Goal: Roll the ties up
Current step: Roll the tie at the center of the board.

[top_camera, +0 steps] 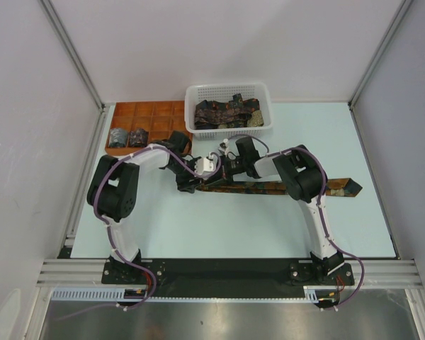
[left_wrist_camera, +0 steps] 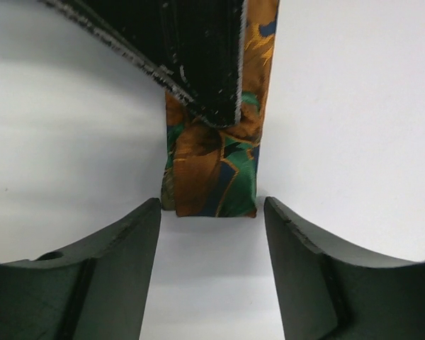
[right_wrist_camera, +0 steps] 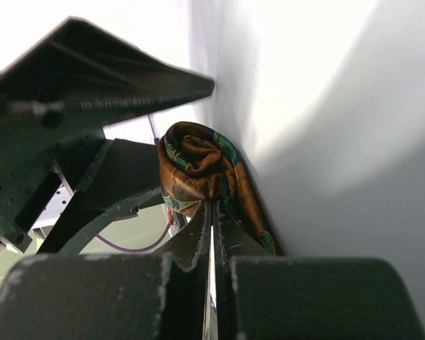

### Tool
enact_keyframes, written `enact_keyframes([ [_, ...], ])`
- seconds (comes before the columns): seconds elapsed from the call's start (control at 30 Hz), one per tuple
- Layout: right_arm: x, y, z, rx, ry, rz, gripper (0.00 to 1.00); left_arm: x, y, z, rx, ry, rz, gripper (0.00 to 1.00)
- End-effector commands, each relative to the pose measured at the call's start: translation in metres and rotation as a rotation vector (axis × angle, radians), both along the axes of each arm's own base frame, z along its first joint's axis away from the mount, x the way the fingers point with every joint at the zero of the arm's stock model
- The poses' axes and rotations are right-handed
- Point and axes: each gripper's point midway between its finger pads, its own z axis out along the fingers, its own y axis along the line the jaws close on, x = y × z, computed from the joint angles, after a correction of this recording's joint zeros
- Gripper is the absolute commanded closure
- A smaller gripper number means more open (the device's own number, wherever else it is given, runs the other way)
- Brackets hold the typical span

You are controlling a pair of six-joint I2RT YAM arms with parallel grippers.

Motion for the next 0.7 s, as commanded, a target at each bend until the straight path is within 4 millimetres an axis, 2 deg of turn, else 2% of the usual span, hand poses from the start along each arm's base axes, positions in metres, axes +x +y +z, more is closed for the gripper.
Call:
enact_keyframes([
  [0.0, 0.003, -0.008, -0.014, -0.014, 0.014, -0.027, 1.0, 0.003, -0.027, 0.017, -0.07, -0.025, -0.042, 0.39],
  [0.17, 0.004, -0.008, -0.011, -0.005, 0.007, -0.028, 1.0, 0.003, -0.04, 0.032, -0.112, -0.035, -0.054, 0.53],
  [0.3, 0.004, -0.007, -0.009, 0.001, 0.007, -0.032, 1.0, 0.0, -0.054, 0.041, -0.128, -0.043, -0.069, 0.56],
  [0.5, 0.004, -0.007, 0.003, 0.015, -0.027, -0.026, 0.99, -0.007, -0.066, 0.025, -0.108, 0.001, -0.088, 0.59],
  [0.67, 0.003, -0.009, 0.007, 0.014, -0.04, -0.04, 0.99, -0.013, -0.072, 0.016, -0.094, 0.027, -0.098, 0.56],
])
